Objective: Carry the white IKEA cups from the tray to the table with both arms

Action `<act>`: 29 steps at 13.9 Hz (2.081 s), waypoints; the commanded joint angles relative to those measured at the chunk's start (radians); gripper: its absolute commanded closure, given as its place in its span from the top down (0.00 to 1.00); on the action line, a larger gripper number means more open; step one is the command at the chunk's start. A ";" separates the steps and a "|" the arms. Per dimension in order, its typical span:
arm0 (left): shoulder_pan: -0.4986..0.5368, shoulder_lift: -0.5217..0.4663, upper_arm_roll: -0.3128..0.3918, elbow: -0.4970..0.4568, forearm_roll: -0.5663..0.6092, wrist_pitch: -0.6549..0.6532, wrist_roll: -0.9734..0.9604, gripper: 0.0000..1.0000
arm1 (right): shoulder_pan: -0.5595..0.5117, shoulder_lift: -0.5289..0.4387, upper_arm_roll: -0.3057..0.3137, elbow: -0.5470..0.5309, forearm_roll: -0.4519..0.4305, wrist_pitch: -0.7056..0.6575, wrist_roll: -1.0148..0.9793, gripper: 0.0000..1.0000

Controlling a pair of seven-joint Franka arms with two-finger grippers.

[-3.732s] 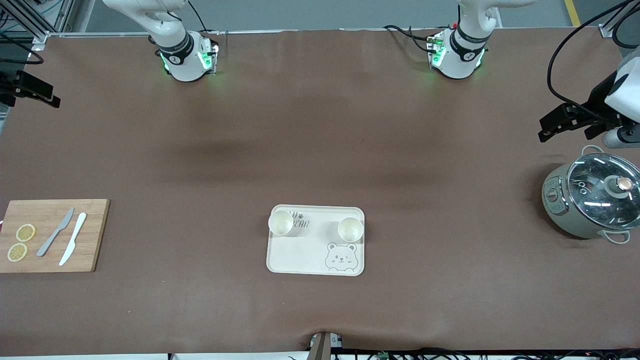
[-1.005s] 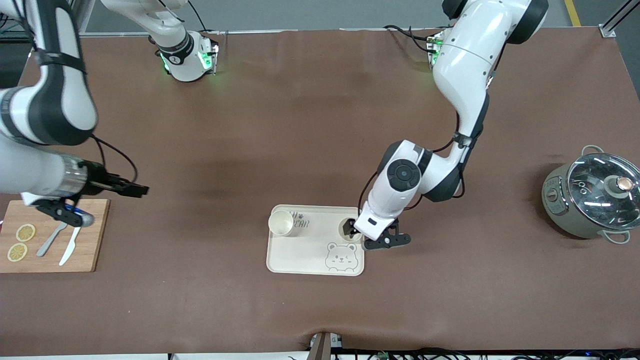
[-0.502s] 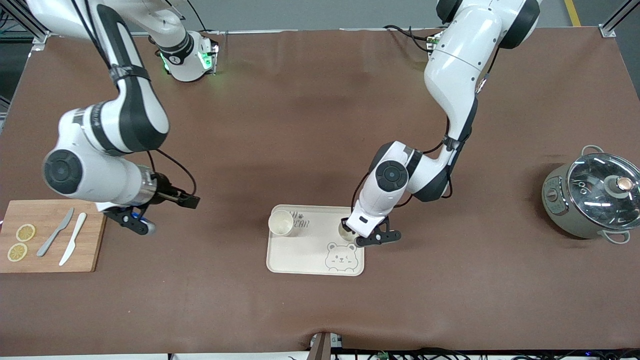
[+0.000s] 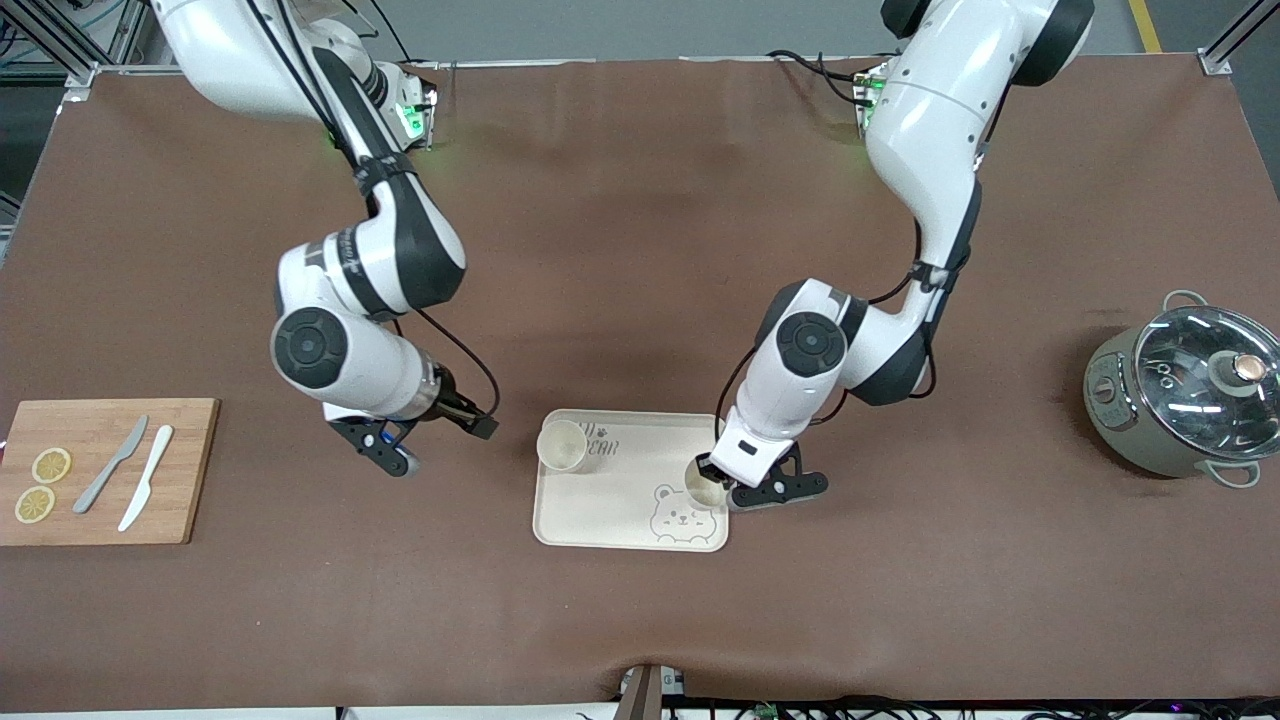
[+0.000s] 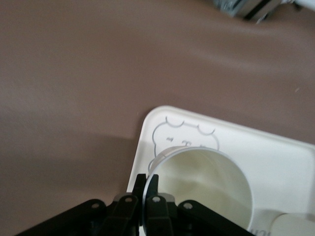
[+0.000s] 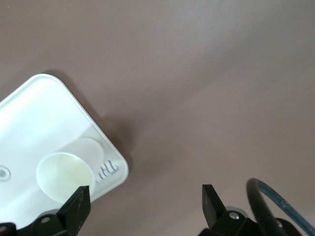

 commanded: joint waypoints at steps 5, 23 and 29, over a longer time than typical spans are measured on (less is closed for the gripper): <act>0.137 -0.196 0.000 -0.057 0.021 -0.155 0.106 0.00 | 0.097 0.140 -0.007 0.043 0.024 0.227 0.174 0.77; 0.436 -0.350 -0.014 -0.649 0.014 -0.023 0.235 0.00 | -0.010 -0.065 -0.015 -0.063 0.007 -0.041 -0.203 0.00; 0.427 -0.316 -0.014 -0.638 0.012 -0.009 0.235 0.18 | -0.169 -0.302 -0.021 -0.403 -0.008 0.022 -0.617 0.00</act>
